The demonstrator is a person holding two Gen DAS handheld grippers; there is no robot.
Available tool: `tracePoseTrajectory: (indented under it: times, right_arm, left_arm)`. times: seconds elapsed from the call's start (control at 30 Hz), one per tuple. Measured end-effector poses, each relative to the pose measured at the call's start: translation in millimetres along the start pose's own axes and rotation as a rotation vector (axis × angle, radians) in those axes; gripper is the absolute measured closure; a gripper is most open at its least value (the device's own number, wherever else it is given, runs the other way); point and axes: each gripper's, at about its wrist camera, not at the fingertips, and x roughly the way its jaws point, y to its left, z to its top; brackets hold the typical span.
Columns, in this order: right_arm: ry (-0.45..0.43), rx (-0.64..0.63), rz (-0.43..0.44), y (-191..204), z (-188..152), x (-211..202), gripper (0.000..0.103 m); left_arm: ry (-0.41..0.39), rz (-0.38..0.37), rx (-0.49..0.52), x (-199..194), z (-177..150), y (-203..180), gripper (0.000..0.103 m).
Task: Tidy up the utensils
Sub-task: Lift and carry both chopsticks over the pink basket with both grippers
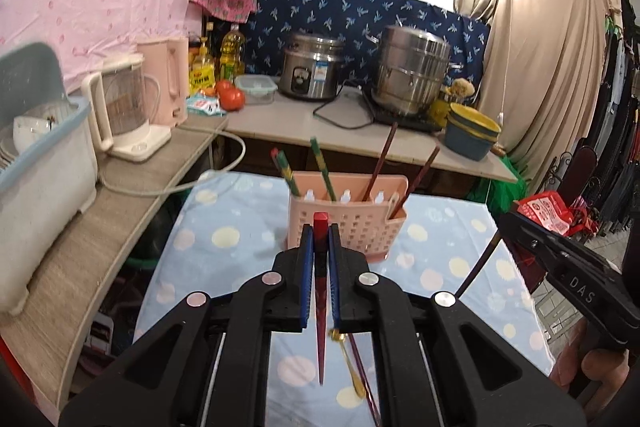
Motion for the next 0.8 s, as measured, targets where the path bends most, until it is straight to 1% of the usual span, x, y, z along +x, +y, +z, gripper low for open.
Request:
tracePoseTrajectory:
  times: [0.2,0.5,0.6,0.73,0.8]
  right_arm:
    - [-0.056,0.004,0.021,1.6,38.5,5.5,0.096]
    - [-0.139,-0.034,0.004,10.3,103.6,24.8,0.096]
    - [-0.161,-0.038,-0.002,12.7,122.8,34.8,0.096]
    - [-0.168,-0.027,-0.006,10.2,138.8,55.4,0.096]
    - [-0.161,-0.018,-0.006,8.3,142.0,66.5,0.096]
  left_arm:
    - [-0.080,-0.011,0.018,-4.6,42.0,-8.9,0.096]
    - [-0.218,-0.031,0.041,-4.3,123.7,-30.5,0.096]
    - [-0.258,-0.035,0.039,-0.8,145.6,-36.2,0.096]
    - [-0.275,-0.012,0.039,15.9,164.6,-37.0,0.096]
    - [-0.273,0.017,0.039,28.4,169.7,-33.0,0.096]
